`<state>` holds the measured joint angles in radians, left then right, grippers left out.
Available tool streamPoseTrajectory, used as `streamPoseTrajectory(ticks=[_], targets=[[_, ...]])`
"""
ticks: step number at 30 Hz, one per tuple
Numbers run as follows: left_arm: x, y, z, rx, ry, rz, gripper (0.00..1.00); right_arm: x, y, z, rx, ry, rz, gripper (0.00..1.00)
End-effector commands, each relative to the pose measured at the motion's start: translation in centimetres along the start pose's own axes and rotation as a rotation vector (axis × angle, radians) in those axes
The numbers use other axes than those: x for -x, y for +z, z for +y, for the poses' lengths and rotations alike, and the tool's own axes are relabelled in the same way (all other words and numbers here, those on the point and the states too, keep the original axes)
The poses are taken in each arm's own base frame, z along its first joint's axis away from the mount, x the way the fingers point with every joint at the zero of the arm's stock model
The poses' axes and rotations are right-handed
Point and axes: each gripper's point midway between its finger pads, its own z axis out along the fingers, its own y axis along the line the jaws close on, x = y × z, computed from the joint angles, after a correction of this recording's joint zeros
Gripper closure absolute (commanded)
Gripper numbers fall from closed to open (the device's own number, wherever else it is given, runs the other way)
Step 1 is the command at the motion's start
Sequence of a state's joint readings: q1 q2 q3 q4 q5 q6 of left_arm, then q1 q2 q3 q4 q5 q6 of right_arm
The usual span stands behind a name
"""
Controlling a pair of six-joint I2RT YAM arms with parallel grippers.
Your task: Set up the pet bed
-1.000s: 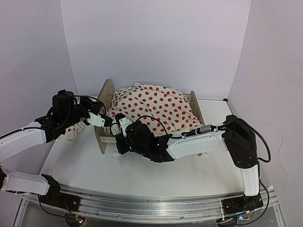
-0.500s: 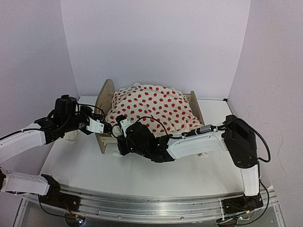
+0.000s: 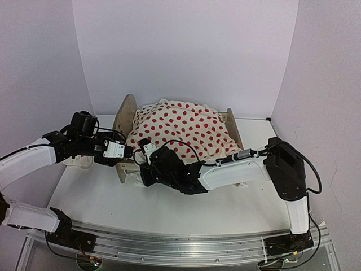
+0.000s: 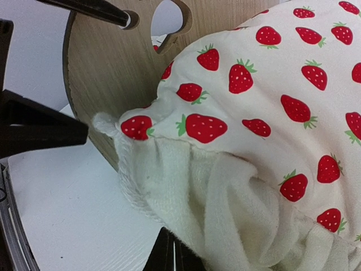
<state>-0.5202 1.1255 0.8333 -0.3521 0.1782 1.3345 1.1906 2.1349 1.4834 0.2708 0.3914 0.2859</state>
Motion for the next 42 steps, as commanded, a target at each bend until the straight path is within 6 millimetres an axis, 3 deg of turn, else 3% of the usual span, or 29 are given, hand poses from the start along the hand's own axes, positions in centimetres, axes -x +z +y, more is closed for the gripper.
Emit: streamPoseTrajectory(ticks=[1, 4, 9, 14, 18, 21, 26, 35, 42], targets=[[3.1, -2.8, -1.1, -0.178, -0.129, -0.124, 0.29, 0.2, -0.3, 1.0, 0.028, -0.005, -0.014, 1.0], [4.7, -3.7, -2.0, -0.257, -0.158, -0.197, 0.31, 0.4, -0.5, 1.0, 0.03, 0.001, -0.017, 1.0], [4.6, -3.2, -3.3, -0.322, -0.183, -0.185, 0.43, 0.2, -1.0, 0.7, 0.023, 0.021, -0.012, 1.0], [3.1, -0.1, -5.0, -0.326, -0.156, -0.053, 0.49, -0.8, -1.2, 0.3, 0.019, 0.045, 0.009, 0.91], [1.8, 2.0, -3.3, -0.238, -0.132, 0.008, 0.52, -0.4, -1.9, 0.2, 0.023, 0.051, 0.004, 0.86], [1.0, 3.2, -3.2, -0.238, -0.118, 0.047, 0.54, -0.3, -2.6, -0.2, 0.013, 0.049, 0.0, 0.8], [0.0, 4.6, -3.0, -0.219, -0.114, 0.087, 0.52, -0.2, -4.1, -0.2, 0.036, 0.048, 0.005, 0.67], [-1.8, 5.9, -5.3, -0.288, -0.154, 0.152, 0.52, 1.2, -7.0, -0.7, 0.052, 0.046, -0.024, 0.53], [-2.4, 7.6, -7.1, -0.356, -0.203, 0.169, 0.51, 1.7, -8.8, -2.0, 0.012, 0.025, -0.048, 0.51]])
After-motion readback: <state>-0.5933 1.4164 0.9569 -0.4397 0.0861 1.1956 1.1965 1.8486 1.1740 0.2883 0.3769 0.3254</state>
